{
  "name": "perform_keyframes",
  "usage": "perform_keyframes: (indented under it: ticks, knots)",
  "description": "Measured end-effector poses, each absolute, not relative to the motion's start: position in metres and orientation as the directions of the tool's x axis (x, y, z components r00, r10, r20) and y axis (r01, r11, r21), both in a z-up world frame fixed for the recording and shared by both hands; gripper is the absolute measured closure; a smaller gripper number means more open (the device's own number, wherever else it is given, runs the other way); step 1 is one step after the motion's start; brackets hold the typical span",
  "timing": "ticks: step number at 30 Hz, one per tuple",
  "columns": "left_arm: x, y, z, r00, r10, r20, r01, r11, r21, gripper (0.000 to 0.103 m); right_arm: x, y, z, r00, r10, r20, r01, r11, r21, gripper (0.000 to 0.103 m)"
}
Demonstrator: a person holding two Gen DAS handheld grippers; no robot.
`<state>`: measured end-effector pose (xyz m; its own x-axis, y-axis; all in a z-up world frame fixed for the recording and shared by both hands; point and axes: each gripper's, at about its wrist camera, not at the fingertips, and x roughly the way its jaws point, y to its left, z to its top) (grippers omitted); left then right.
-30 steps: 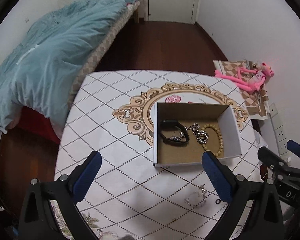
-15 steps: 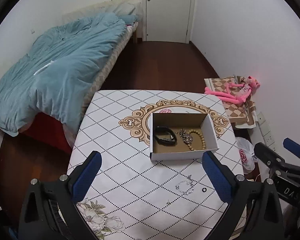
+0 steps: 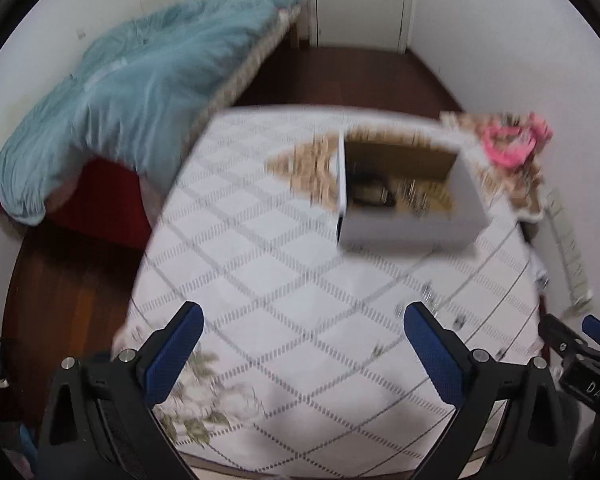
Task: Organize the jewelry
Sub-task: 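Grasp a black ring with the right tool while the left tool grasps the small gold earring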
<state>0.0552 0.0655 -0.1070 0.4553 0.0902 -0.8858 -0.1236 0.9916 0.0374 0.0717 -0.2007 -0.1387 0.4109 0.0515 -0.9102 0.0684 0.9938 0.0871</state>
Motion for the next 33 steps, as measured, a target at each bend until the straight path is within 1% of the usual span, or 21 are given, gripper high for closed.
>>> perform_keyframes:
  ticks: [2,4,7,9,10,12,14,16,17,20,21,22,23,27,28,29,30,31,33]
  knots:
    - [0.051,0.061,-0.132,0.412,0.084,-0.907,-0.107,0.993,0.043,0.001,0.064,-0.210,-0.163,0.383,0.062,-0.922,0.096,0.990,0.107,0.006]
    - [0.047,0.055,-0.150,0.381,0.072,-0.922,-0.087,0.995,0.041,0.001,0.056,-0.216,-0.184,0.368,0.046,-0.929,0.115,0.989,0.094,0.018]
    - [0.041,0.046,-0.171,0.343,0.050,-0.938,-0.064,0.998,0.030,0.001,0.045,-0.226,-0.210,0.359,0.047,-0.932,0.137,0.985,0.102,0.026]
    - [0.037,0.043,-0.182,0.333,0.041,-0.942,-0.056,0.998,0.024,0.001,0.042,-0.227,-0.220,0.362,0.044,-0.931,0.137,0.986,0.100,0.027]
    - [0.037,0.042,-0.184,0.328,0.037,-0.944,-0.054,0.998,0.021,0.001,0.040,-0.228,-0.226,0.367,0.043,-0.929,0.135,0.986,0.099,0.030]
    - [0.035,0.041,-0.190,0.317,0.026,-0.948,-0.050,0.999,0.010,0.001,0.040,-0.227,-0.232,0.379,0.045,-0.924,0.134,0.986,0.103,0.036]
    - [0.033,0.040,-0.194,0.316,0.018,-0.949,-0.043,0.999,0.004,0.001,0.042,-0.224,-0.237,0.397,0.048,-0.917,0.125,0.987,0.106,0.040]
    - [0.033,0.041,-0.197,0.316,0.021,-0.948,-0.043,0.999,0.008,0.001,0.044,-0.221,-0.240,0.409,0.042,-0.912,0.114,0.989,0.097,0.049]
    - [0.034,0.041,-0.198,0.315,0.022,-0.949,-0.043,0.999,0.009,0.001,0.046,-0.219,-0.241,0.410,0.034,-0.911,0.112,0.990,0.087,0.050]
    - [0.034,0.041,-0.202,0.311,0.020,-0.950,-0.044,0.999,0.007,0.001,0.048,-0.211,-0.240,0.440,-0.004,-0.898,0.090,0.995,0.040,0.059]
    - [0.034,0.041,-0.204,0.310,0.018,-0.951,-0.043,0.999,0.005,0.001,0.048,-0.208,-0.240,0.446,-0.024,-0.895,0.085,0.996,0.016,0.071]
    - [0.034,0.040,-0.205,0.310,0.015,-0.951,-0.040,0.999,0.002,0.001,0.048,-0.207,-0.240,0.450,-0.031,-0.892,0.080,0.997,0.006,0.086]
    - [0.033,0.039,-0.205,0.311,0.011,-0.950,-0.036,0.999,0.000,0.001,0.048,-0.207,-0.239,0.453,-0.029,-0.891,0.076,0.997,0.007,0.090]
    - [0.035,0.031,-0.207,0.321,-0.004,-0.947,-0.019,1.000,-0.011,0.001,0.046,-0.205,-0.239,0.453,-0.025,-0.891,0.066,0.998,0.005,0.090]
    - [0.036,0.028,-0.207,0.327,-0.008,-0.945,-0.015,1.000,-0.014,0.003,0.047,-0.206,-0.239,0.454,-0.023,-0.891,0.068,0.998,0.009,0.090]
    - [0.036,0.025,-0.207,0.332,-0.011,-0.943,-0.010,1.000,-0.015,0.013,0.046,-0.207,-0.239,0.454,-0.019,-0.891,0.072,0.997,0.015,0.090]
    - [0.037,0.021,-0.207,0.338,-0.009,-0.941,-0.006,1.000,-0.012,0.018,0.046,-0.207,-0.239,0.454,-0.017,-0.891,0.074,0.997,0.019,0.090]
    - [0.039,0.018,-0.207,0.338,-0.006,-0.941,-0.003,1.000,-0.008,0.025,0.046,-0.208,-0.239,0.454,-0.015,-0.891,0.075,0.997,0.021,0.090]
    - [0.043,0.015,-0.210,0.335,-0.012,-0.942,-0.004,1.000,-0.014,0.035,0.045,-0.208,-0.239,0.454,-0.014,-0.891,0.077,0.997,0.024,0.090]
